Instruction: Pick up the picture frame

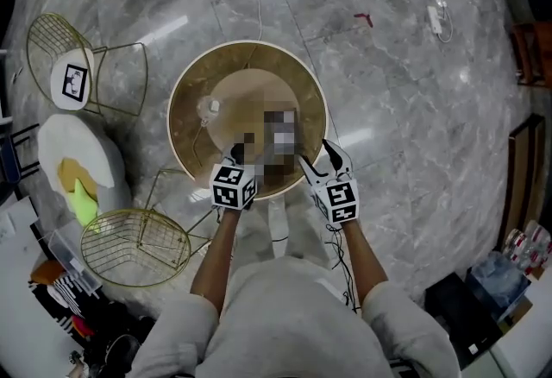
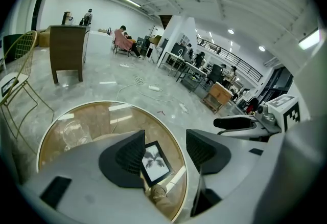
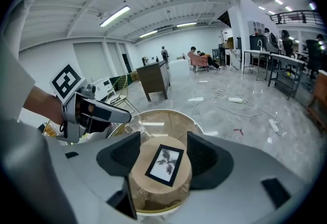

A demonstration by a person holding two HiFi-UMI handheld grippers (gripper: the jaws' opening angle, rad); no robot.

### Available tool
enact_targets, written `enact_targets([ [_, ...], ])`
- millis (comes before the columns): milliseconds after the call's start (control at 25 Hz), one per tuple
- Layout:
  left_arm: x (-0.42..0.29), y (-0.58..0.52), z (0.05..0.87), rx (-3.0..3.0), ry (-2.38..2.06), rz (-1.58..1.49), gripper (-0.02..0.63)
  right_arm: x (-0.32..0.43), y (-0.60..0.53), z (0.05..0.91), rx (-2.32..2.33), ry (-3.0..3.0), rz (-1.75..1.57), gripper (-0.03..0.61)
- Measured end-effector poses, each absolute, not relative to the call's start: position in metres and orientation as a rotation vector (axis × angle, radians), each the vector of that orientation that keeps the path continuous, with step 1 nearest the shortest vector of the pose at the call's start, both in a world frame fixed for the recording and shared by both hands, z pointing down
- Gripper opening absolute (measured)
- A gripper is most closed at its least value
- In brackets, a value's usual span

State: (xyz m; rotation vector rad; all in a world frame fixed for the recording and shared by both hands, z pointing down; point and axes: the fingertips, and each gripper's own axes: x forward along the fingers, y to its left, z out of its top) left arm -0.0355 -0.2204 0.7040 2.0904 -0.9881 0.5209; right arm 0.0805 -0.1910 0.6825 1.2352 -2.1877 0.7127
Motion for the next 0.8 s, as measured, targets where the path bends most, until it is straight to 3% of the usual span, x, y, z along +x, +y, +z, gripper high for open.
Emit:
enact_targets([
  [800,-0.022,-0.19,0.81,1.963,-0.94,0.605,0.241,0.078,-0.176,0.789,1.088,-2.112,0.822,0.254],
])
